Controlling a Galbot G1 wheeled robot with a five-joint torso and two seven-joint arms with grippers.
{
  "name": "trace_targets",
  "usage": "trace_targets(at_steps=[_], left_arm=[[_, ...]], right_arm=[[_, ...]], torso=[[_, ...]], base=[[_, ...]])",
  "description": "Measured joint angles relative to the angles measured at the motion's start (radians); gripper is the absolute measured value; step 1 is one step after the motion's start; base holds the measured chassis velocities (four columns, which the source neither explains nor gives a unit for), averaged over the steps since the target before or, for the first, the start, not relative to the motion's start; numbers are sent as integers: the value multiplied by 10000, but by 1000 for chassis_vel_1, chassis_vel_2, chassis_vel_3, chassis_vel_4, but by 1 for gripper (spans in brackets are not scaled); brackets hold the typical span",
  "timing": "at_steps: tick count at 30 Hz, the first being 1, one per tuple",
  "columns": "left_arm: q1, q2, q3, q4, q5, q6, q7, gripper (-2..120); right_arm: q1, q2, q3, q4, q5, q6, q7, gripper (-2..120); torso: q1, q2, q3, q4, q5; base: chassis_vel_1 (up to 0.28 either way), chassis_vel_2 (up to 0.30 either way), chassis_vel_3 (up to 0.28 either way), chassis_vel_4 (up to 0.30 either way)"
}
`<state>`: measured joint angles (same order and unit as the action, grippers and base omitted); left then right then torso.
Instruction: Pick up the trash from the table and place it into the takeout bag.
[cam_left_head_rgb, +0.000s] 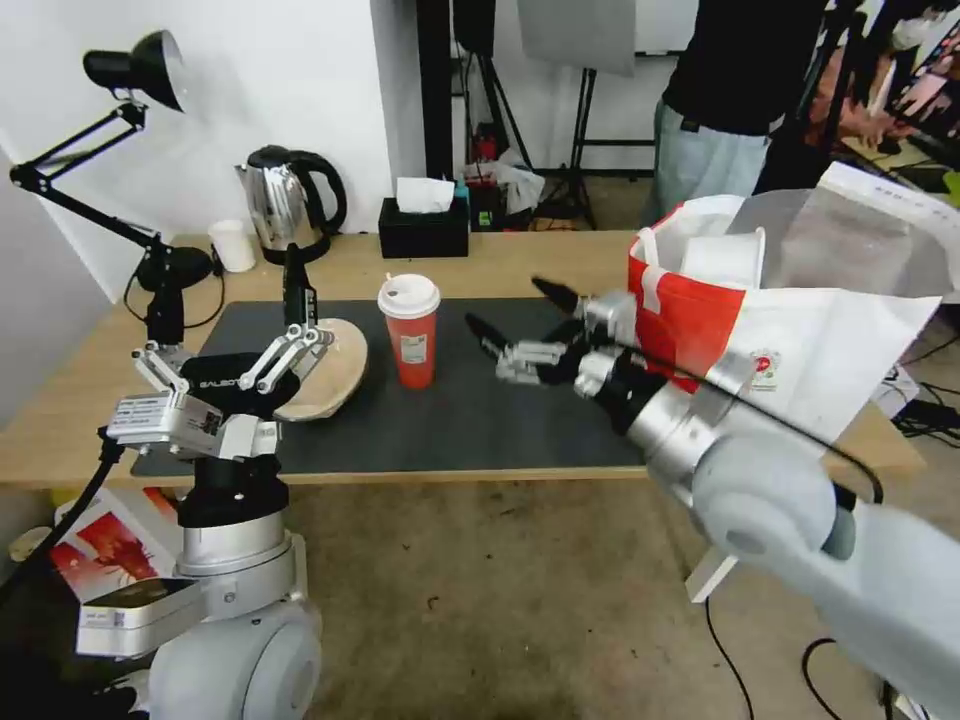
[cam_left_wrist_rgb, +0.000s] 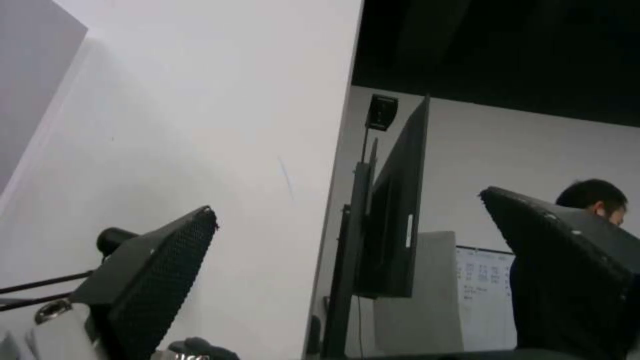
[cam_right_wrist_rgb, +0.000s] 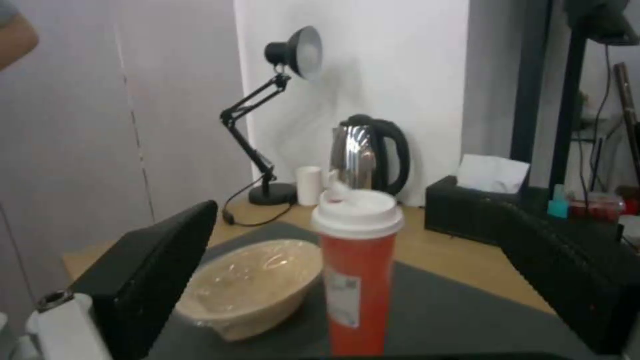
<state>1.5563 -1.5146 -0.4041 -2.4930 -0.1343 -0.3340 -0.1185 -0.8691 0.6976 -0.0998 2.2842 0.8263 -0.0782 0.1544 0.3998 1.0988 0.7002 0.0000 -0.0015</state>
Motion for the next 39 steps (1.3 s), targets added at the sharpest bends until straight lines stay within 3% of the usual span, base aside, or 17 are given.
trace_targets(at_steps=[8,12,17,20,23,39], left_arm=[[-6,30,-22,-4,-8,6,-6,100],[-17,-34,2,24,-9,6,-7,100],[-54,-101,30,83,15,6,-4,100],[-62,-100,22,83,12,7,-4,100],[-59,-28,-45,73,-12,6,-9,100],[-56,-43,-9,85,-19,7,-11,100]], right_arm=[[-829,570,-151,45,-1178,147,-95,100],[-1496,1112,141,38,-2119,661,-108,100],[-2866,2820,1115,-7,-4253,1714,-114,100],[-3169,3237,1340,0,-4770,1967,-139,100],[-4005,4521,2441,186,-6146,2713,-271,100],[-4471,5109,2958,353,-6231,2967,-336,100]], torso=[[0,0,0,0,0],[0,0,0,0,1],[0,0,0,-1,0],[0,0,0,0,0],[0,0,0,0,-2],[1,1,0,0,0]], base=[[0,0,0,0],[0,0,0,0],[0,0,0,0],[0,0,0,0],[0,0,0,0],[0,0,0,0]])
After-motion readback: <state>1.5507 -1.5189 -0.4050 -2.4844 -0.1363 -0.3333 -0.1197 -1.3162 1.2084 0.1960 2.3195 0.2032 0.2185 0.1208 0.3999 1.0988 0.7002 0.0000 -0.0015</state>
